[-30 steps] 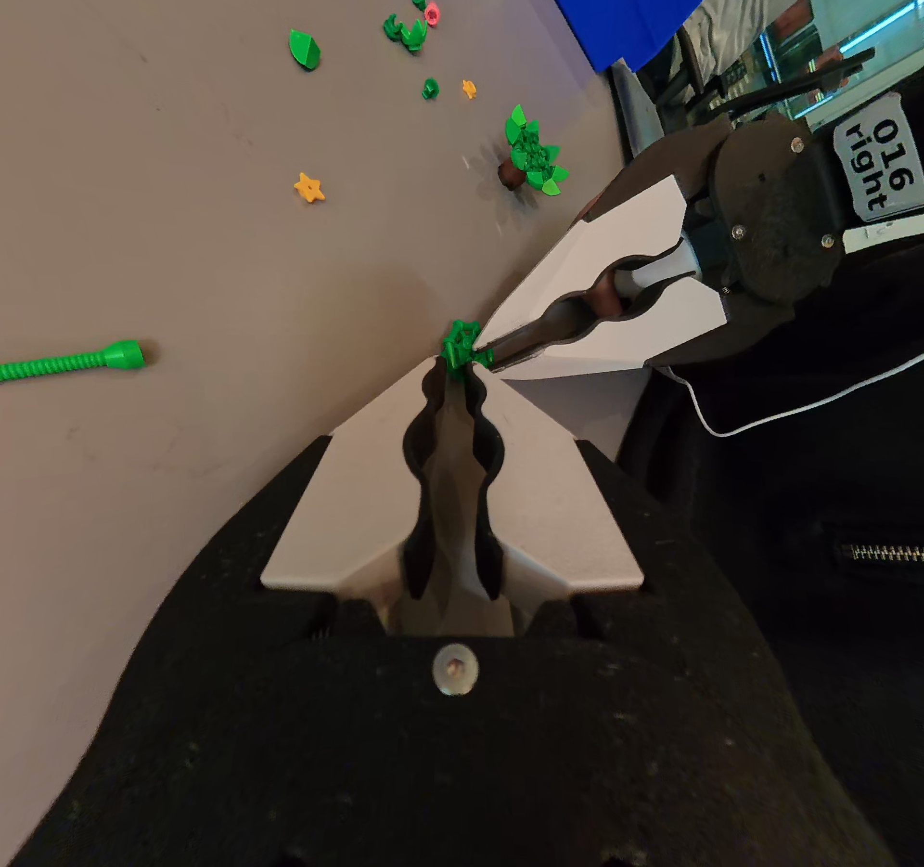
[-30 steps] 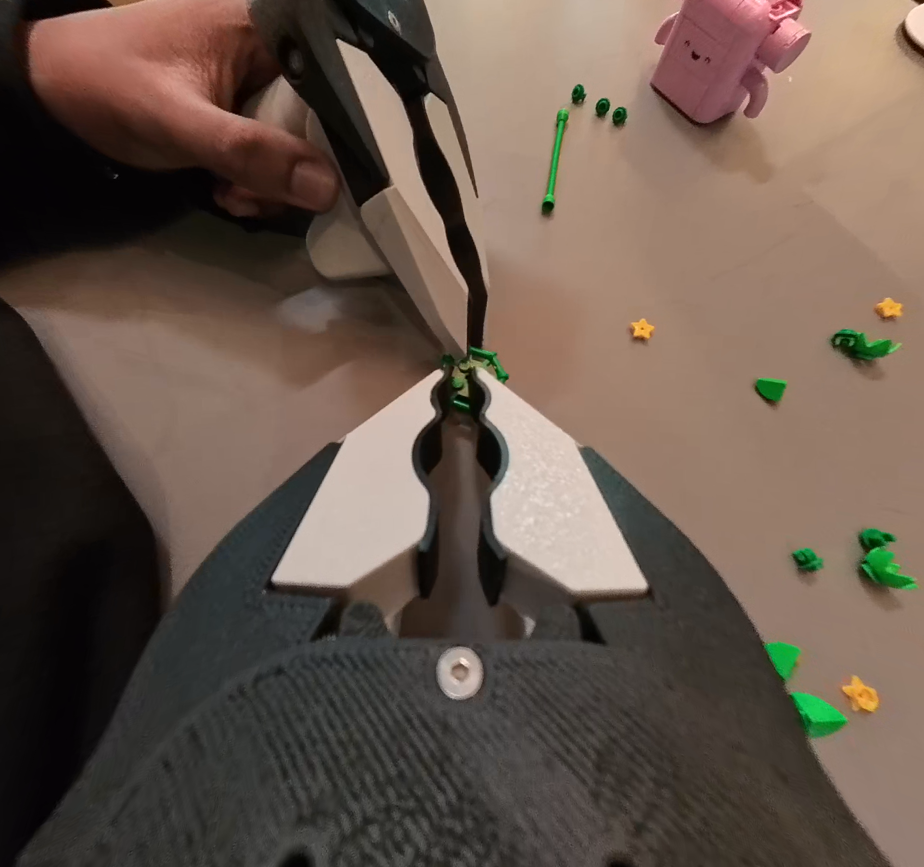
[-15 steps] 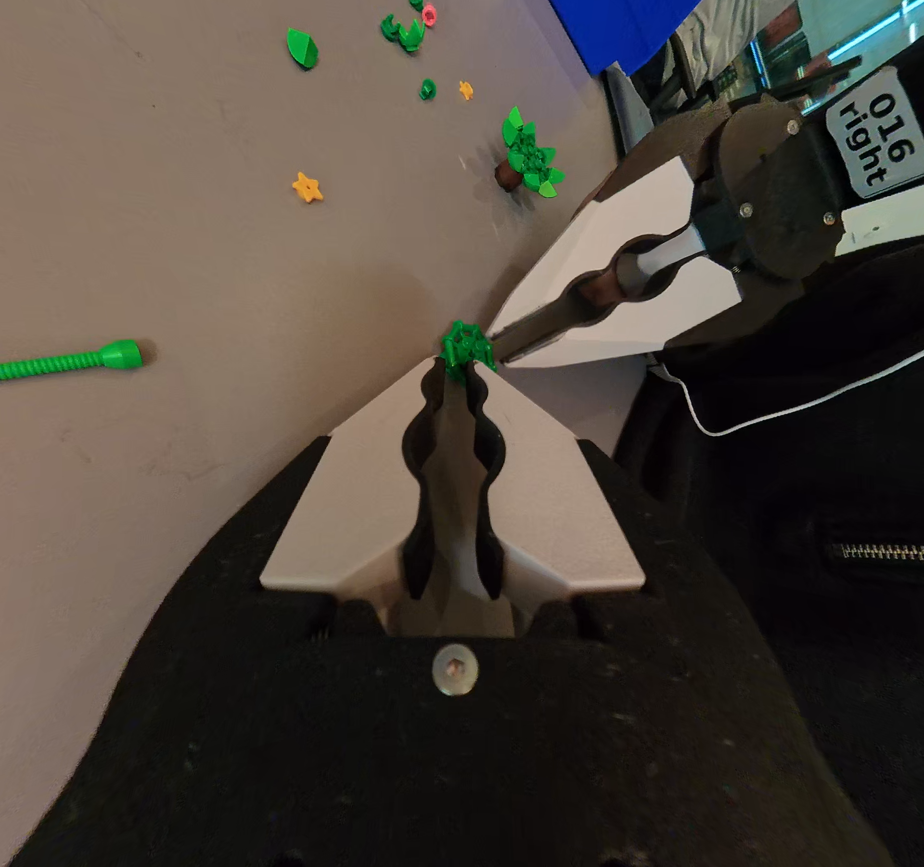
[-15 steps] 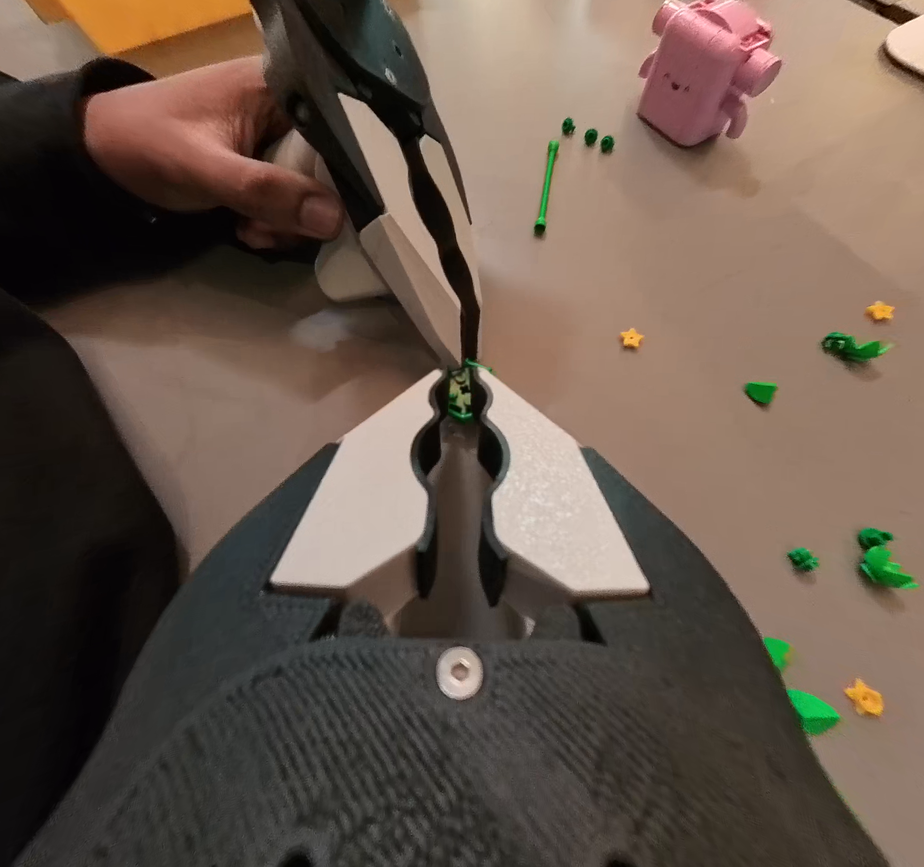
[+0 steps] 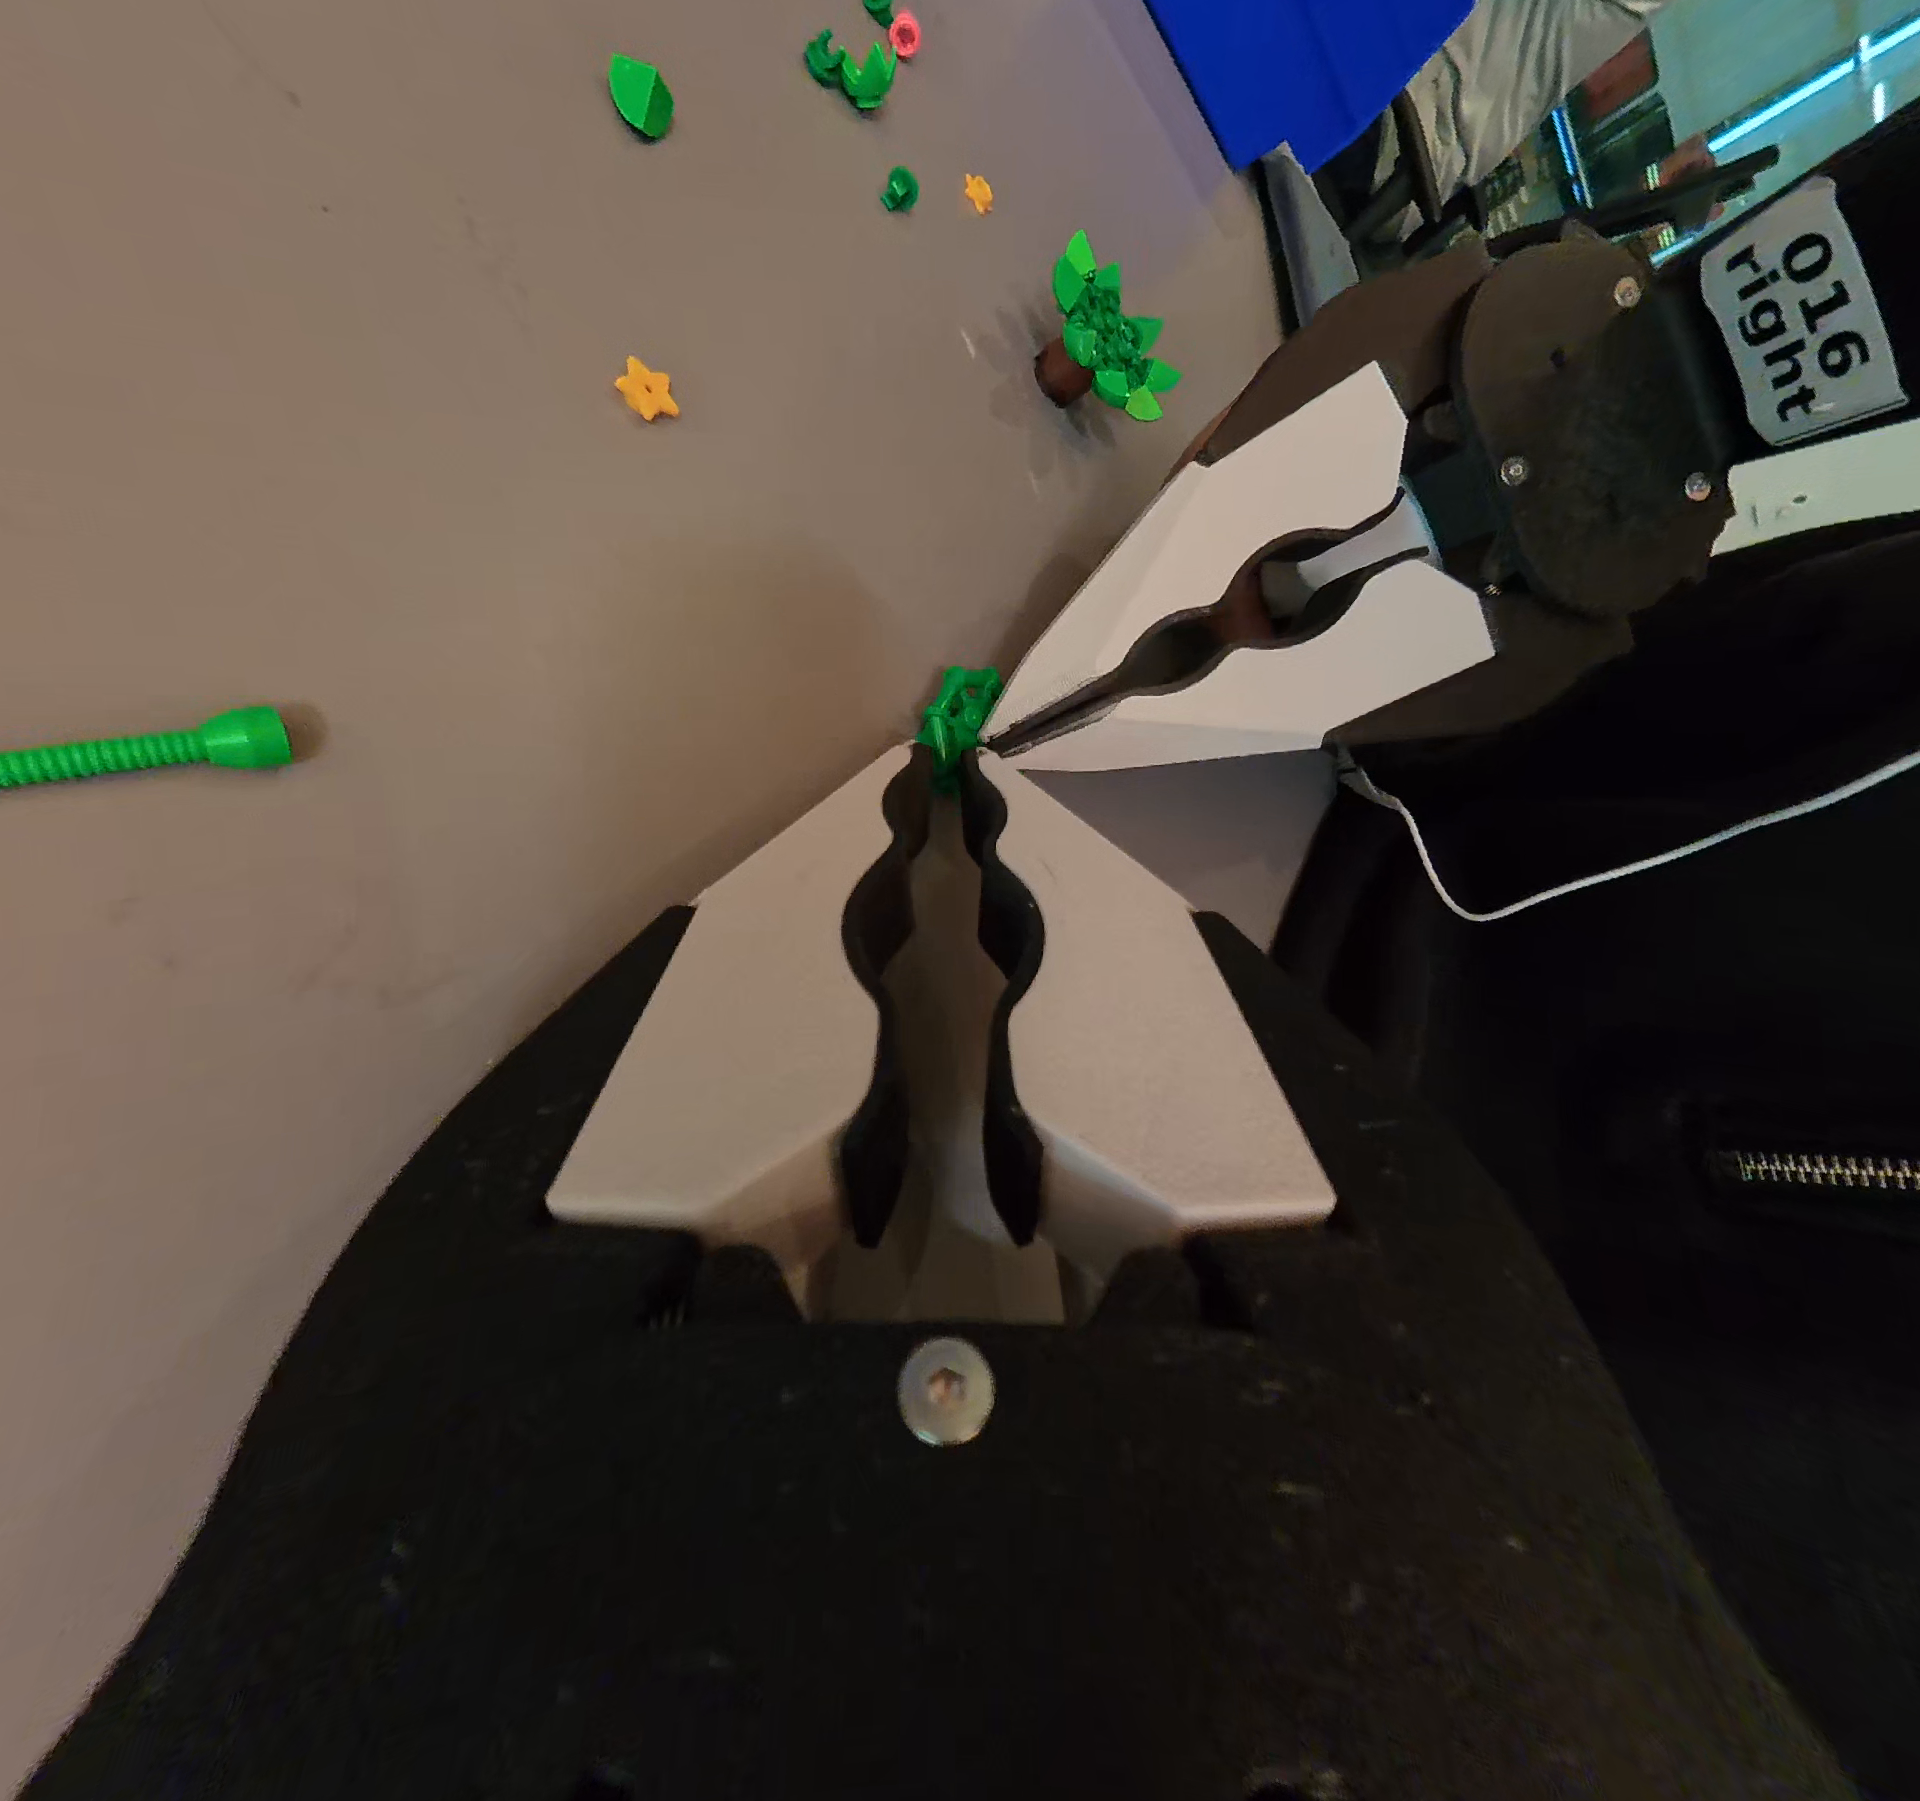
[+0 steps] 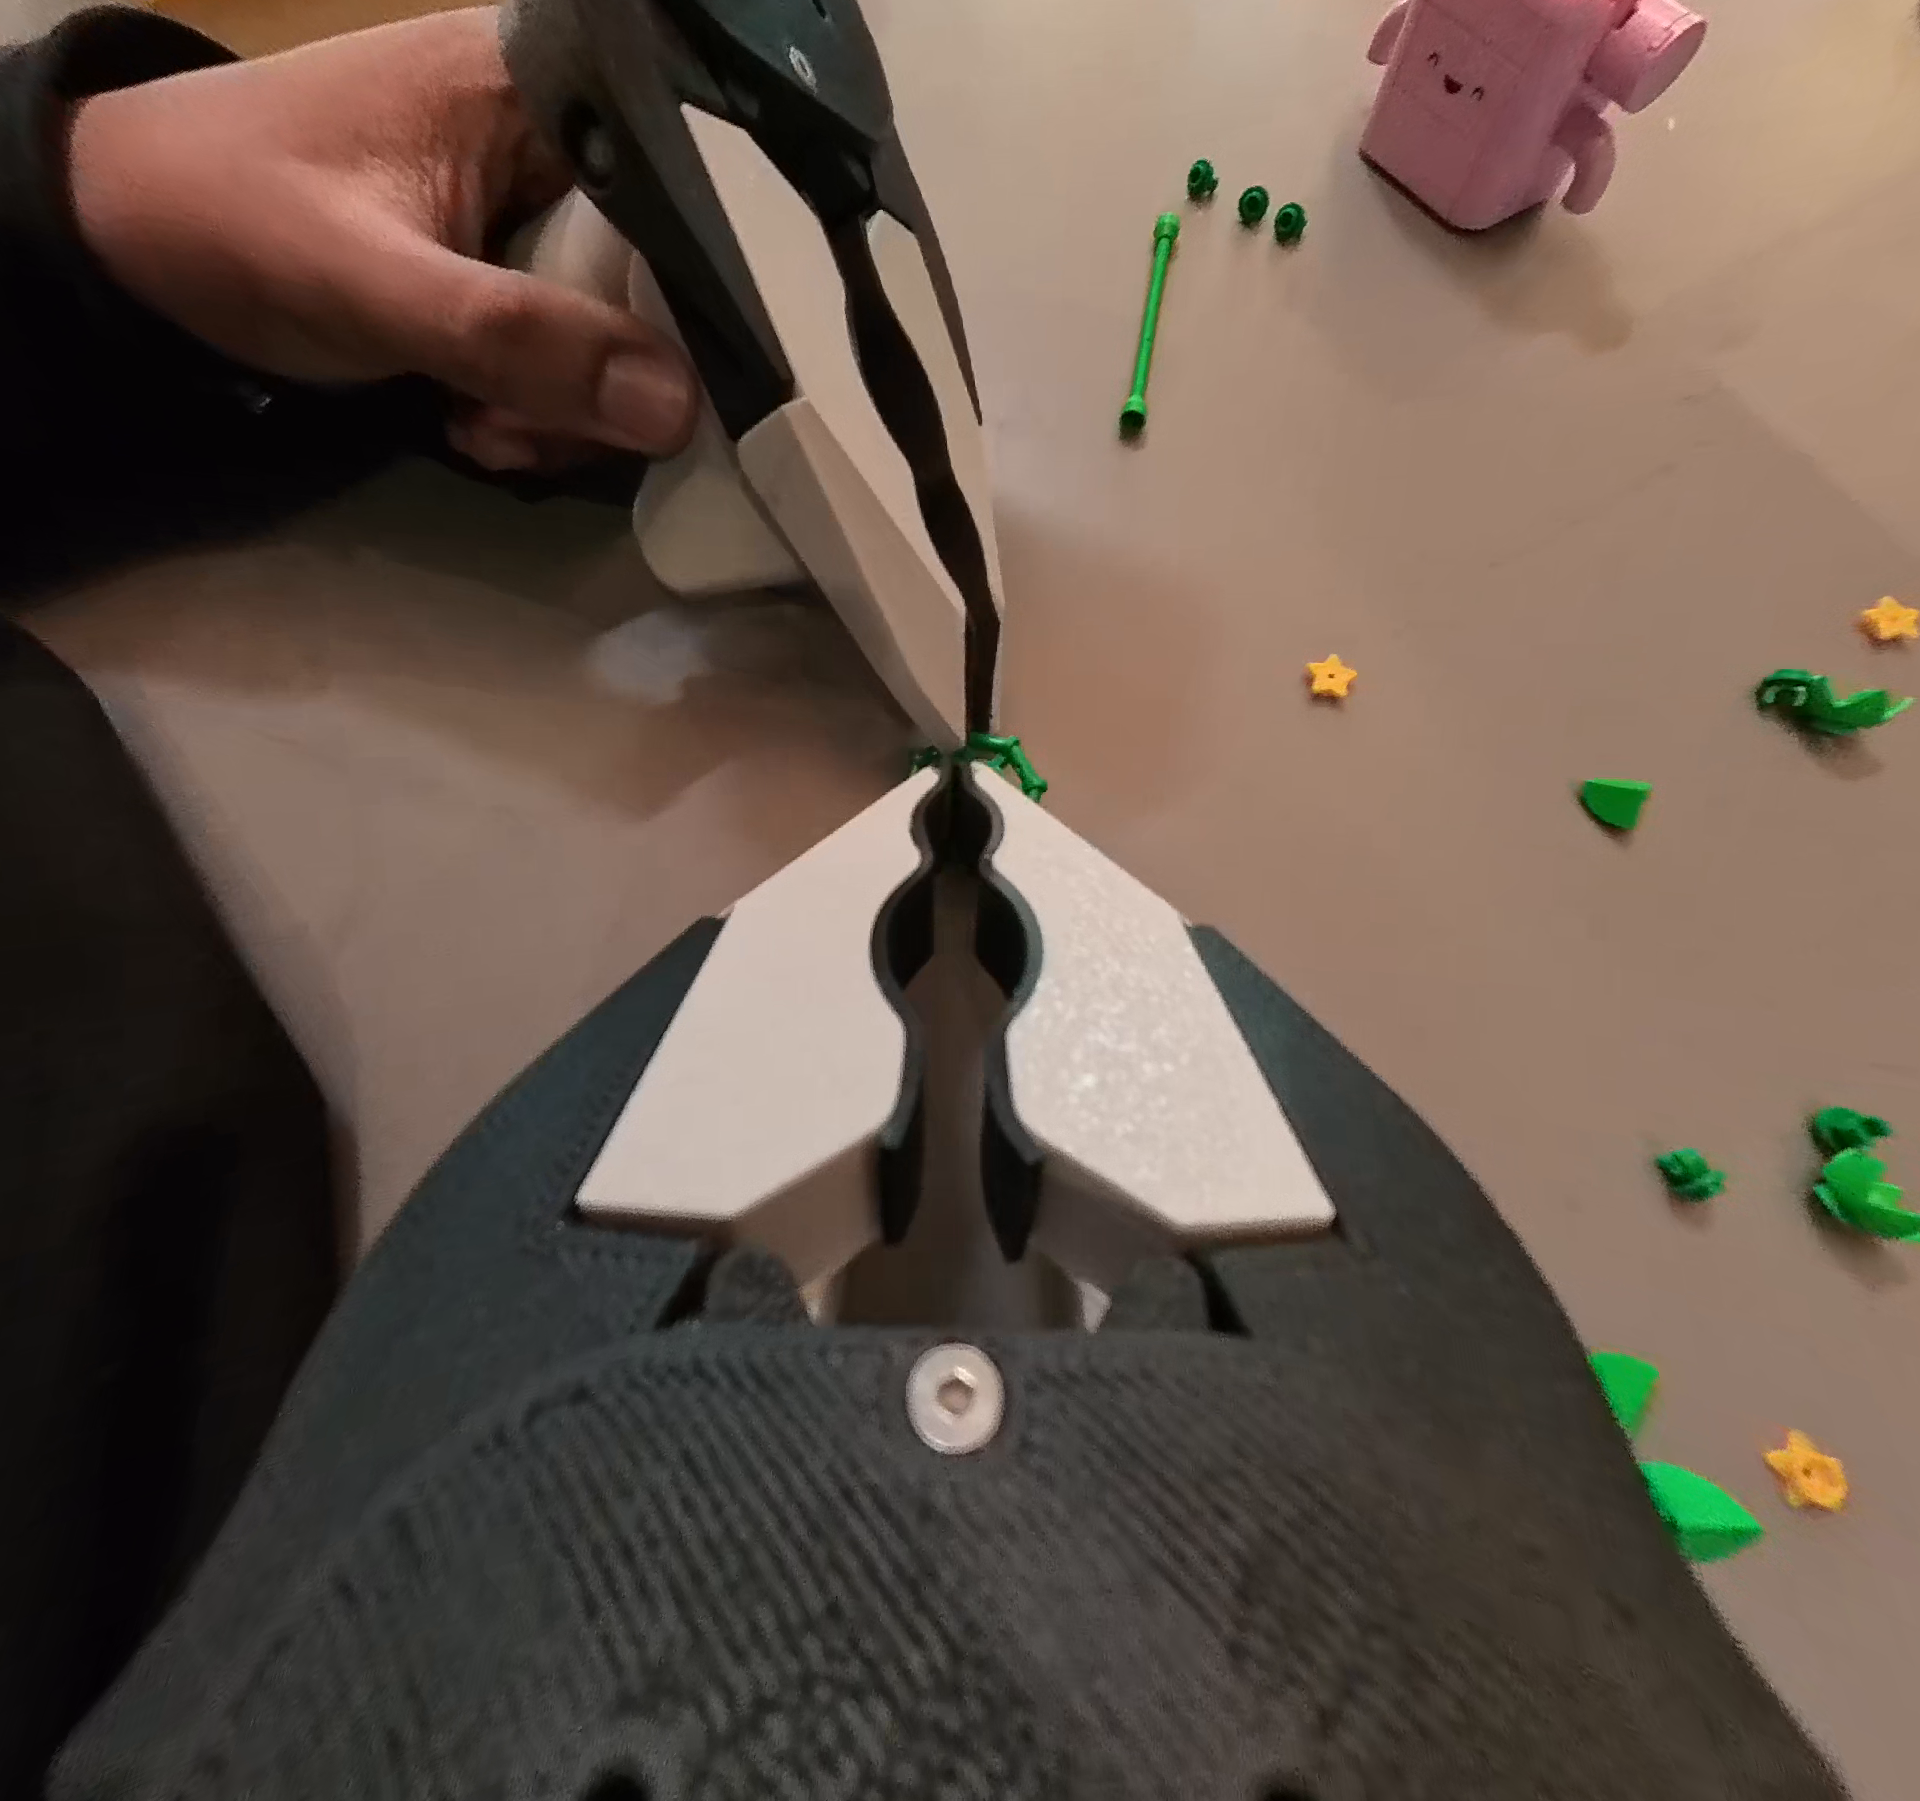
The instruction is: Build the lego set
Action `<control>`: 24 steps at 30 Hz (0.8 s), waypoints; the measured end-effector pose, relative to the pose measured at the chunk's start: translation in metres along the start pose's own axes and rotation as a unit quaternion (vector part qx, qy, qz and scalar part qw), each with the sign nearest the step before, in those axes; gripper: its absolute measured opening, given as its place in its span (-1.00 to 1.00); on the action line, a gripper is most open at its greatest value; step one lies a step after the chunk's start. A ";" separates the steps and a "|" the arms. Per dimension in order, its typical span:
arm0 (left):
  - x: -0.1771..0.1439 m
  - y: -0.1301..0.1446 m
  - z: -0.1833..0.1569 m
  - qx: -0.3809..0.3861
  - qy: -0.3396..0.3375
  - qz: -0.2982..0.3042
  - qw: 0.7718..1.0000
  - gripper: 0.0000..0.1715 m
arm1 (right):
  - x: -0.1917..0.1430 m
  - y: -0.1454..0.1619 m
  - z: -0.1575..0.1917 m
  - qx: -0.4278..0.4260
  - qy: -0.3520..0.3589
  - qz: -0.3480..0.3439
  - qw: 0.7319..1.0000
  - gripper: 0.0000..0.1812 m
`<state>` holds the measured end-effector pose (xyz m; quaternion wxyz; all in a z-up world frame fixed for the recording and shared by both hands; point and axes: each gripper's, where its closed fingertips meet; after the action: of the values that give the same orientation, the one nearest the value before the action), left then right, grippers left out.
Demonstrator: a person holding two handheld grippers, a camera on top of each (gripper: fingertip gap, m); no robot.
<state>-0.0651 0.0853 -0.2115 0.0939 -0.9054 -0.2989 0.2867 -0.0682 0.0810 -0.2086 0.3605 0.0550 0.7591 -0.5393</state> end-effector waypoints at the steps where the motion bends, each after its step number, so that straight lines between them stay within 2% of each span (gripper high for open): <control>1: 0.000 0.000 0.000 -0.001 0.000 0.000 1.000 -0.97 | 0.000 0.000 0.000 0.003 -0.001 0.000 1.000 -1.00; 11: 0.001 -0.002 0.001 -0.023 0.000 -0.009 1.000 -0.98 | 0.000 0.001 0.000 0.152 -0.098 -0.017 0.983 -1.00; 15: 0.002 -0.003 0.001 -0.026 -0.007 -0.015 1.000 -0.98 | 0.000 0.002 0.000 0.165 -0.099 -0.009 0.981 -1.00; 19: 0.003 -0.002 0.001 0.019 -0.044 -0.023 0.999 -0.97 | -0.001 0.003 0.000 0.181 -0.107 -0.024 0.977 -1.00; 24: 0.004 0.000 0.001 0.009 -0.035 -0.018 0.999 -0.97 | -0.002 0.002 0.001 0.126 -0.083 -0.017 0.988 -1.00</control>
<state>-0.0628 0.0878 -0.2139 0.0971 -0.8883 -0.3160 0.3187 -0.0651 0.0814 -0.2095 0.4030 0.0423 0.6535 -0.6394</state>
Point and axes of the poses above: each gripper's, where its closed fingertips meet, x out along the fingers, y out of its underside, z = x × y across the jaws, and after that the axes turned 15 degrees about -x, right-handed
